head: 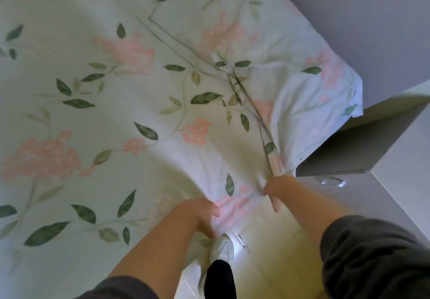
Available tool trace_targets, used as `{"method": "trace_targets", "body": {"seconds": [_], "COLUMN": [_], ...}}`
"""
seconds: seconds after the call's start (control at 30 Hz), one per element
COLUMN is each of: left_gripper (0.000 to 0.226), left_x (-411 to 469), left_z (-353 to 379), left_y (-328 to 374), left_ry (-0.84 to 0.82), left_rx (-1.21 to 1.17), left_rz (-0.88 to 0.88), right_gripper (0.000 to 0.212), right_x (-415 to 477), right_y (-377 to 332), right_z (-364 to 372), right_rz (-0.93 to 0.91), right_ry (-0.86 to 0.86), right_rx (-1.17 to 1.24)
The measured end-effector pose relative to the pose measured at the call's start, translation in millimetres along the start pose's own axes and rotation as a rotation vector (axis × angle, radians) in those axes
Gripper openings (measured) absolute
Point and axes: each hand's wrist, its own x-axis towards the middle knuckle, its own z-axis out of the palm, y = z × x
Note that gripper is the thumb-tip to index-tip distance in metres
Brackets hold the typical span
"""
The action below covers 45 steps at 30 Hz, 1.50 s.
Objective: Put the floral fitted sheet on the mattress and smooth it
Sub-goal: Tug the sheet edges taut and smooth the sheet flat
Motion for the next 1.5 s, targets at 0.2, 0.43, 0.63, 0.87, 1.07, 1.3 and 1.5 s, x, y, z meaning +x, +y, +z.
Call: {"method": "trace_targets", "body": {"seconds": [0.2, 0.43, 0.63, 0.87, 1.07, 1.3, 1.5], "left_gripper": [0.048, 0.032, 0.025, 0.024, 0.027, 0.036, 0.046], "left_x": [-130.9, -295.6, -393.3, -425.1, -432.8, -491.3, -520.9], "left_z": [33.4, 17.5, 1.0, -5.4, -8.6, -31.0, -30.1], "left_y": [-91.7, -176.7, -198.4, -210.4, -207.0, -184.9, -184.2], "left_ry": [0.288, 0.709, 0.979, 1.046, 1.055, 1.230, 1.226], "left_rx": [0.016, -0.128, -0.200, -0.214, -0.224, -0.287, -0.234], "left_rz": [-0.042, -0.186, -0.217, -0.323, -0.416, -0.643, -0.787], "right_gripper": [0.063, 0.059, 0.058, 0.060, 0.061, 0.057, 0.061], "right_x": [-73.3, -185.3, -270.4, -288.7, -283.4, -336.9, -362.6], "right_y": [-103.8, -238.9, -300.9, -312.6, -297.3, -278.5, -273.1], "right_z": [-14.0, -100.7, -153.4, -185.1, -208.8, -261.2, -295.5], "right_rz": [-0.067, -0.268, -0.419, -0.437, -0.466, -0.630, -0.648], "right_ry": [0.214, 0.734, 0.891, 0.924, 0.945, 1.056, 1.118], "right_rx": [-0.007, 0.147, 0.116, -0.009, -0.083, -0.018, -0.026]}}
